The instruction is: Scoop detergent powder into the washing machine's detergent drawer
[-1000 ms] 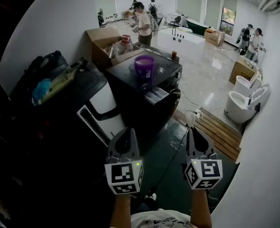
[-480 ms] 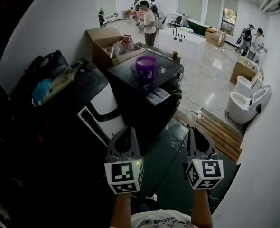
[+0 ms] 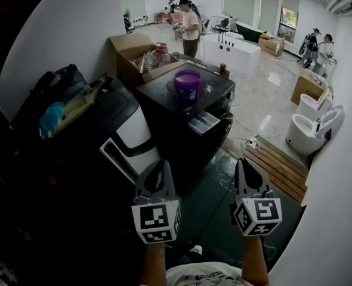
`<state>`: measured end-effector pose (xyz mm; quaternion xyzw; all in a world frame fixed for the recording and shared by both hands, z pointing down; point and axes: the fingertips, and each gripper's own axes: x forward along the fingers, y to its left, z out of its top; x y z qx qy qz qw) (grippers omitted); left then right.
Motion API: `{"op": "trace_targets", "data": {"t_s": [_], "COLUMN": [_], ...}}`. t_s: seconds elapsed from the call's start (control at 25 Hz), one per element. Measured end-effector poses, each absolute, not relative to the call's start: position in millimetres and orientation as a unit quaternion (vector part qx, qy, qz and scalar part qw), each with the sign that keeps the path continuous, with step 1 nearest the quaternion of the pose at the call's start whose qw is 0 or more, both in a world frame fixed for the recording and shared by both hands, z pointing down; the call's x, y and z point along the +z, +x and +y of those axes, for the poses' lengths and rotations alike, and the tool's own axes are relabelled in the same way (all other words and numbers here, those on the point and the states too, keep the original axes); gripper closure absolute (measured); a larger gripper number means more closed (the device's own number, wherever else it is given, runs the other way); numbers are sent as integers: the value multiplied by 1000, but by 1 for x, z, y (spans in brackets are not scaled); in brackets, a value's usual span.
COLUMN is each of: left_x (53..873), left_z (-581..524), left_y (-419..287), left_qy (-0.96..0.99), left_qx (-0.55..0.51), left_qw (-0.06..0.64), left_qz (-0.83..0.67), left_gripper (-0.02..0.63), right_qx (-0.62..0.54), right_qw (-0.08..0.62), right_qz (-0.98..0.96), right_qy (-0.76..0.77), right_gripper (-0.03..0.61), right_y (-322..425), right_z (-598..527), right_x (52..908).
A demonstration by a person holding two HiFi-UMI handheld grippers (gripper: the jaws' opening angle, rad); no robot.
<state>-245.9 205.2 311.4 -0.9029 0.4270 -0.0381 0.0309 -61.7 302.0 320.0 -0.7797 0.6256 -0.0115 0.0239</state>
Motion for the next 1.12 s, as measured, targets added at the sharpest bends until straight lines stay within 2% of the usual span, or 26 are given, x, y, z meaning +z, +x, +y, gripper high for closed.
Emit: {"op": "trace_targets", "data": {"t_s": [0.6, 1.12], "left_x": [327, 330], "left_z": [164, 94], "left_y": [-213, -105], "left_qy": [-906, -896], "left_qx": [-60, -64], "left_qw": [36, 42], "left_qz": [418, 438], "left_gripper": [612, 612], "right_qx": [-29, -14], "right_qw": [19, 13], "right_qz": [626, 662], "right_qy": [-779, -750], "right_gripper": [558, 558], "right_y": [-35, 62], "right_z": [260, 173], "right_x": [337, 329]}}
